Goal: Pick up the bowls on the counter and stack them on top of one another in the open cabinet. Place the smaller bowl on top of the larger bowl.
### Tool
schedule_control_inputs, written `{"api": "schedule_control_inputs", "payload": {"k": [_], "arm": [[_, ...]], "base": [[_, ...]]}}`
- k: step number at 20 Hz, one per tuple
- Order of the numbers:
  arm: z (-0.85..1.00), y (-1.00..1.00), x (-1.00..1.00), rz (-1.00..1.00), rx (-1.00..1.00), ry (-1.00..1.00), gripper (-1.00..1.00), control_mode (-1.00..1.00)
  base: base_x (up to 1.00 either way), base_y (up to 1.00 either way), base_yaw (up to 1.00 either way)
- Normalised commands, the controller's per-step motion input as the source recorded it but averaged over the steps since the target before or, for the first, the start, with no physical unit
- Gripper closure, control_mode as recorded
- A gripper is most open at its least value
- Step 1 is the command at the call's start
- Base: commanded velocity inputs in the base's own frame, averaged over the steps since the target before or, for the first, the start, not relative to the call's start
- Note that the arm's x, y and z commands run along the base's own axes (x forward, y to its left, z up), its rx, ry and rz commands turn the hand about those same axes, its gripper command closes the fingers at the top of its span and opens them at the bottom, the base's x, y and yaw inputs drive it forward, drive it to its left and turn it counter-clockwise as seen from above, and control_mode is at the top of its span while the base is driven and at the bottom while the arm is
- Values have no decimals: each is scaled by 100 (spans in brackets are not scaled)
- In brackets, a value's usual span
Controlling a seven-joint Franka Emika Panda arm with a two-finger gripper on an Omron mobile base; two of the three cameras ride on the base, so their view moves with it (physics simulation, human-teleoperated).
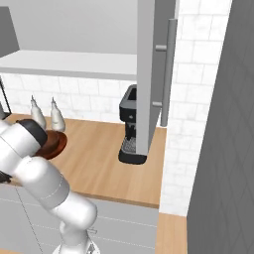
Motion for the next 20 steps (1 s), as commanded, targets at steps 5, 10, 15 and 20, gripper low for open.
{"api": "schedule_control_inputs", "payload": {"k": [5,10,15,20], "arm": [[0,0,19,0,0,0,100,-100],[59,0,4,-3,0,-5,100,-100],[91,-29,-46,-7,-1,-22,100,-100],[94,-89,-77,-1,-6,-38,100,-100]], "base": [[0,0,0],[0,0,0],[0,0,0],[0,0,0]]}}
